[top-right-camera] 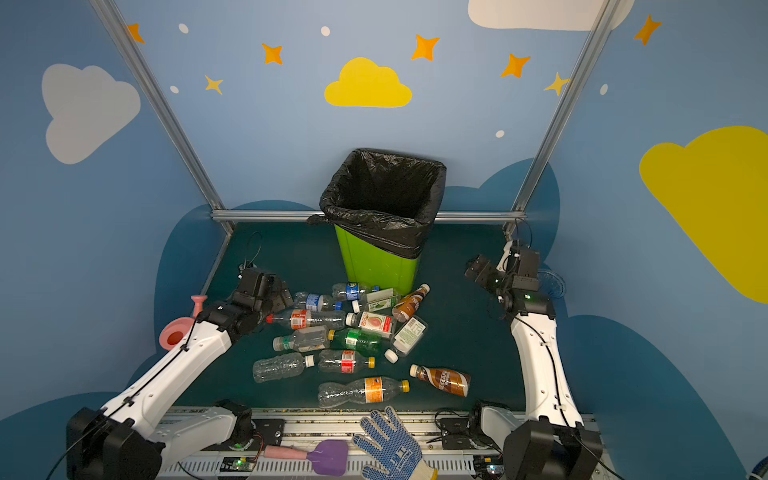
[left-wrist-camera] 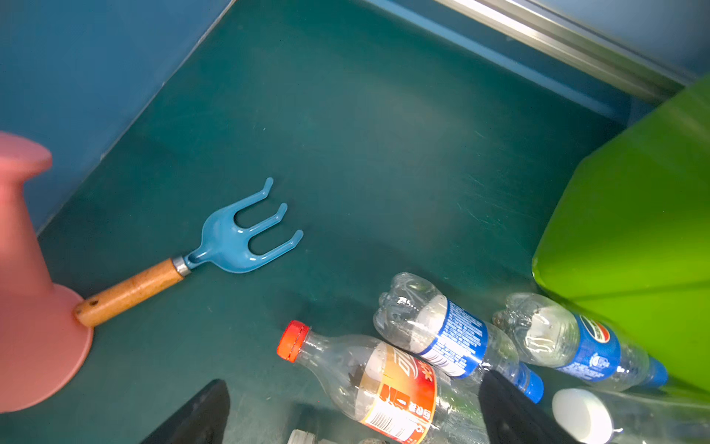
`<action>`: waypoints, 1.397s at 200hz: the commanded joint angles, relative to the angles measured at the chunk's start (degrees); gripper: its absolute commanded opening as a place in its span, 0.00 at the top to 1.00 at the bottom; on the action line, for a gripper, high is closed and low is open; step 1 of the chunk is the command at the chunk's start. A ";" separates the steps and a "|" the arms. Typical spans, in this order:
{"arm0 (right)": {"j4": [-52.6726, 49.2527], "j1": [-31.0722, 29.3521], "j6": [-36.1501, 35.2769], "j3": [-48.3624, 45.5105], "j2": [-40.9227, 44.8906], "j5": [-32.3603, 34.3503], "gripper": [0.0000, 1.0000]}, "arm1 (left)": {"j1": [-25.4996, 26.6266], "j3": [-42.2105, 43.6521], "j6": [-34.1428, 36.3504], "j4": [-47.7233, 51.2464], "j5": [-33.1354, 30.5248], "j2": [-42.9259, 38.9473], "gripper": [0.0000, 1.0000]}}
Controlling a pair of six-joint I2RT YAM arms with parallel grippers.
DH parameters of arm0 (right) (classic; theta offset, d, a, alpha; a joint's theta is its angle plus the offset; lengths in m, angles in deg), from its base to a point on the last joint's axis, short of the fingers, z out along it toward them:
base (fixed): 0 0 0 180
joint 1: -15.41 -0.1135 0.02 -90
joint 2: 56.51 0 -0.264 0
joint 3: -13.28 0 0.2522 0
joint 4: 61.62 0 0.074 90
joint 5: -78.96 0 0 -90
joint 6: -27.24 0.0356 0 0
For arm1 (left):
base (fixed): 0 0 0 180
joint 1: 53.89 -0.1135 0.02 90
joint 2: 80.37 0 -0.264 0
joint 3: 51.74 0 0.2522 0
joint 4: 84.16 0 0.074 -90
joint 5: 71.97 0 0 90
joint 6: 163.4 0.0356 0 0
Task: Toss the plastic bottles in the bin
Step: 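Reach the left gripper across to the brown Nescafe bottle while right arm lowers, then close the left gripper around the brown Nescafe bottle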
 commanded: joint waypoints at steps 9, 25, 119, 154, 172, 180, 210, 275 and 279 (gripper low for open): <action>4.85 0.11 6.28 -6.15 3.16 -7.11 0.02 | 4.28 -1.38 4.38 1.03 -7.38 0.76 0.00; 5.35 0.11 7.45 -9.21 2.46 -8.61 0.02 | 6.80 -1.62 5.97 0.61 -8.81 0.81 0.00; 1.88 9.03 6.29 -14.45 4.01 -8.00 0.02 | 35.99 -8.60 28.40 -5.60 -10.20 8.04 0.00; -0.26 15.69 3.63 -15.32 6.16 -10.26 0.02 | 44.88 -17.37 37.70 -9.19 0.77 20.91 0.00; -1.11 20.20 2.16 -16.35 7.35 -11.29 0.02 | 47.45 -23.23 41.77 -7.96 9.08 28.34 0.00; -1.69 22.11 1.57 -16.80 7.78 -11.41 0.02 | 48.56 -26.09 43.61 -7.01 12.22 31.50 0.00; -0.38 25.81 2.73 -20.23 9.46 -11.46 0.02 | 52.06 -33.84 49.56 -4.71 20.86 40.87 0.00; 0.20 26.71 3.01 -20.50 9.87 -12.28 0.02 | 53.64 -42.77 52.22 -5.41 29.04 54.30 0.01; 0.32 26.69 3.02 -20.39 9.95 -12.55 0.02 | 53.60 -42.84 52.34 -5.69 29.35 54.82 0.01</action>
